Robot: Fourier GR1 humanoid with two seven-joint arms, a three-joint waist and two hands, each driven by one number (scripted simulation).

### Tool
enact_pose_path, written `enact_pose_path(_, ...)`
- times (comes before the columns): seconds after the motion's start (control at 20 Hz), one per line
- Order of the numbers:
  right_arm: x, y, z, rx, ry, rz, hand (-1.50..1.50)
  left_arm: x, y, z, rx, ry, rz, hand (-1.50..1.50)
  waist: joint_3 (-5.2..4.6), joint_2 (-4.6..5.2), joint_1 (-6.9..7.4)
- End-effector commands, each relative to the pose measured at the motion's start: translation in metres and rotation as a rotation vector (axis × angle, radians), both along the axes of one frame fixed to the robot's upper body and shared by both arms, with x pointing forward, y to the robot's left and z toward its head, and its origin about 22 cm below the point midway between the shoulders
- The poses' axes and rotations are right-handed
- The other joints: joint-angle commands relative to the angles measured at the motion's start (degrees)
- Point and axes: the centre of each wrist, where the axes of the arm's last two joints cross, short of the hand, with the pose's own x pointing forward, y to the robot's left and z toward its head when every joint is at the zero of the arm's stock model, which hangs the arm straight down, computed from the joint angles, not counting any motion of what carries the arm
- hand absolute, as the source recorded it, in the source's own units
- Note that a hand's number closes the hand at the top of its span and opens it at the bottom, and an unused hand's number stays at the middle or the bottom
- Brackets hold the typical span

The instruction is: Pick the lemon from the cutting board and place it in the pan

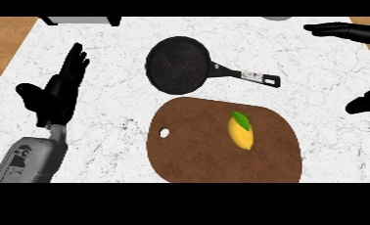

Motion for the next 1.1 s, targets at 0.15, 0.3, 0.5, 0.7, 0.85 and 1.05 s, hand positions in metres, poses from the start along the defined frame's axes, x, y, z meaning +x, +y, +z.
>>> enact_pose_path(0.15, -0.001, 0.047, 0.03, -0.083, -0.058, 0.102, -1.5, -0.007, 0.006, -0.008, -0.008, -0.017, 0.013, 0.0, 0.01, -0.11, -0.42)
enact_pose_path(0.3, 0.007, 0.071, 0.032, -0.08, -0.056, 0.105, -1.5, 0.007, 0.001, -0.005, -0.011, -0.006, 0.009, 0.0, 0.01, -0.04, -0.51)
enact_pose_path(0.5, -0.007, 0.098, 0.034, -0.098, 0.02, 0.19, -1.5, -0.003, 0.009, -0.004, 0.016, 0.01, 0.012, 0.0, -0.01, -0.21, -0.75)
enact_pose_path(0.7, -0.02, 0.1, 0.009, -0.096, 0.083, 0.262, -1.5, -0.001, 0.014, -0.003, -0.008, -0.019, 0.01, 0.0, 0.02, -0.12, -0.89)
enact_pose_path(0.85, -0.03, 0.104, -0.004, -0.115, 0.075, 0.25, -1.5, 0.002, 0.005, -0.006, -0.002, -0.003, 0.011, 0.0, 0.03, -0.09, -0.86)
enact_pose_path(1.05, -0.051, 0.106, -0.016, -0.205, 0.096, 0.182, -1.5, 0.005, 0.013, -0.001, -0.005, 0.001, 0.029, 0.0, 0.02, -0.11, -1.17)
